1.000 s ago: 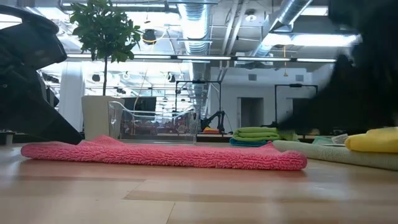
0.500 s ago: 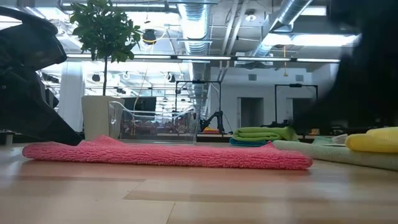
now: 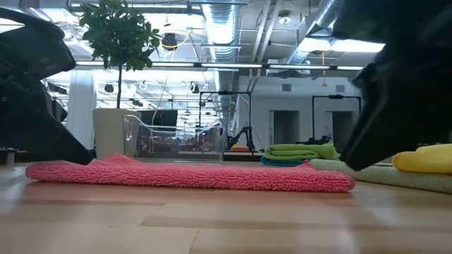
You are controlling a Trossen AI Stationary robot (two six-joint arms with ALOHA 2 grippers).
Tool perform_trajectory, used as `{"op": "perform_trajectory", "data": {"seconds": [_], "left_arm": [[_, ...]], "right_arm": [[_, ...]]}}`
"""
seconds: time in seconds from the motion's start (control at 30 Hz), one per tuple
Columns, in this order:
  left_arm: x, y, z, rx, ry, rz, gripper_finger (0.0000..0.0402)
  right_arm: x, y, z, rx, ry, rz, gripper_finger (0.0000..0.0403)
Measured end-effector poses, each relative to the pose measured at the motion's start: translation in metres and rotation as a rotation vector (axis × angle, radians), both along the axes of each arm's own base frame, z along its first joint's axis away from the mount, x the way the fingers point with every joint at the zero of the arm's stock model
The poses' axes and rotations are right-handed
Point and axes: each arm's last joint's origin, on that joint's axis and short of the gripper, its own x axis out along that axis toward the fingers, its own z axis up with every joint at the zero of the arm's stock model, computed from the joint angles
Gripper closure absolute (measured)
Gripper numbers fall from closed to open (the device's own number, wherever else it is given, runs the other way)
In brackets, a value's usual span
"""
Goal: Fold microfiber towels
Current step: Fold the pink microfiber cloth
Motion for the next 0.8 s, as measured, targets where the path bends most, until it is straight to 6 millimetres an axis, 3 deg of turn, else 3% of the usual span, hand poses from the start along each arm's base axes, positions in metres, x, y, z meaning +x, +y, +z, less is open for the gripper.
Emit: {"op": "perform_trajectory", "data": {"seconds": [0.2,0.33,0.6,0.8], "left_arm": [[0.0,0.0,0.0,0.0,-0.001,0.0,0.0401],[0.0,0.0,0.0,-0.004,0.004,-0.004,0.0401],[0.0,0.0,0.0,0.004,0.008,-0.01,0.0401],[0.0,0.0,0.0,0.003,0.008,-0.011,0.0401]], "right_arm": [[0.014,-0.013,0.001,0.011,0.023,0.03,0.0196],[0.013,-0.018,-0.003,0.015,0.051,0.031,0.0175],[0.01,-0.014,-0.005,-0.004,0.047,0.048,0.0196],[0.013,-0.012,-0.022,-0.039,0.059,0.042,0.0219]]}}
